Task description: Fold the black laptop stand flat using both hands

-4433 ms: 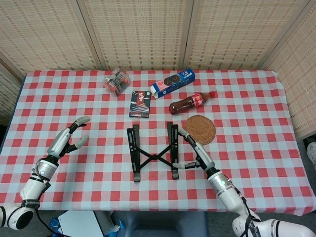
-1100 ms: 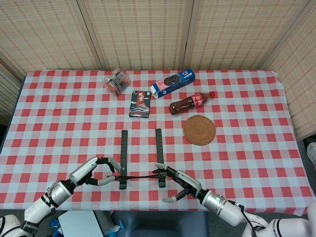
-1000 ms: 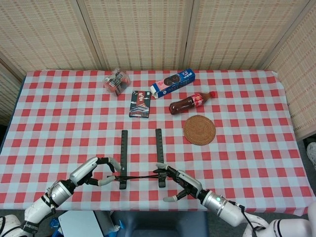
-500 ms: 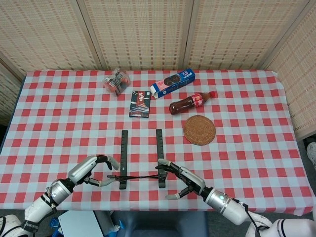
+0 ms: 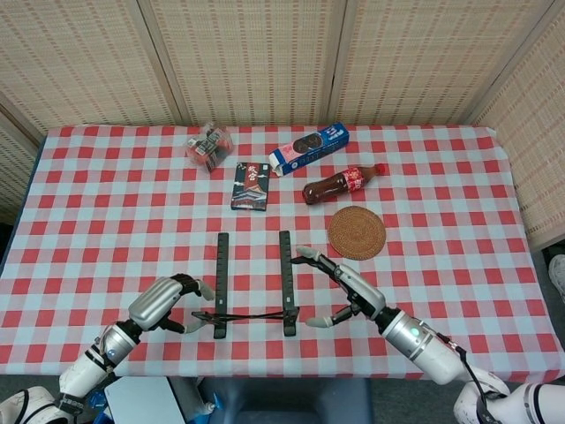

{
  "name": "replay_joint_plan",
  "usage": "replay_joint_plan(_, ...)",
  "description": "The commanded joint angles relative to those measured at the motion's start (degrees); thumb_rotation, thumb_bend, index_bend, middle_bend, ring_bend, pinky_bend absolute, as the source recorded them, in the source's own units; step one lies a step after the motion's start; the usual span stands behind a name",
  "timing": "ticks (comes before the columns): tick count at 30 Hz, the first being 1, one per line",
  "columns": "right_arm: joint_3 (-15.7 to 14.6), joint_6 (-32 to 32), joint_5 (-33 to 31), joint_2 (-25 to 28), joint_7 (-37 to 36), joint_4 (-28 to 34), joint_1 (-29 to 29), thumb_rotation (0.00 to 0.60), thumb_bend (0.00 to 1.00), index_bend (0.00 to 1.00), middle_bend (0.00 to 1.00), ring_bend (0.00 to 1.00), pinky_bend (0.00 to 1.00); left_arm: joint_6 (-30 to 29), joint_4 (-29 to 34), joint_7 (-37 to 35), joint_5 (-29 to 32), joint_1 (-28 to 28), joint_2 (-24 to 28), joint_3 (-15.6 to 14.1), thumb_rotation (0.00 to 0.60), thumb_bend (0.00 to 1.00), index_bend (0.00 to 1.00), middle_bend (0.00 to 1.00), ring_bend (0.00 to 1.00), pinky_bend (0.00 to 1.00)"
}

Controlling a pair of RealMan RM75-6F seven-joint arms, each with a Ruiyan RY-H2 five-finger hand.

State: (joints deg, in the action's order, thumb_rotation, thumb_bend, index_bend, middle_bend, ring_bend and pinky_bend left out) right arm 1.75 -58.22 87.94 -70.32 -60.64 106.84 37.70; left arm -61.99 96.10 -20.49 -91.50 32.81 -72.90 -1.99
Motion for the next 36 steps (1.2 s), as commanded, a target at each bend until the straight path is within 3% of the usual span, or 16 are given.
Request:
replay_joint_plan(1,0.25,0.34,-0.36,0.23,0.15,0.16,-0.08,0.6,0.07,0.04,0.14,0.01,0.01,0.91,-0.41,4.47,1.96,-0.36,-2.45,0.36,0.6,0.25,0.41,0.41,0.38,0.28)
replay_joint_plan(8,0.04,1.26,-0.25,-0.28,0.11,-0.24,-0.32,0.6,0.07,0.04,0.14,0.01,0.01,2.48,-0.36,8.69,4.28,-0.16,-5.03,0.91,0.594,0.25,0.44,0.41,0.38,0.28)
replay_joint_plan(20,-0.11,1.56,0.13,-0.59,-0.82,-1.1,-1.06,0.6,0.07,0.04,0.14,0.01,0.01,4.91,-0.18,12.82,7.78,0.08,-7.52,1.39,0.507,0.25,0.45,0.41,0.38,0.28)
replay_joint_plan(36,-0.25,1.53,0.79,-1.15,-1.99,-2.17,-1.64,0.6,0.07,0.04,0.14,0.01,0.01,5.55,-0.5,15.58,9.49,-0.1,-8.56,1.71,0.508,0.25,0.52,0.41,0.38,0.28)
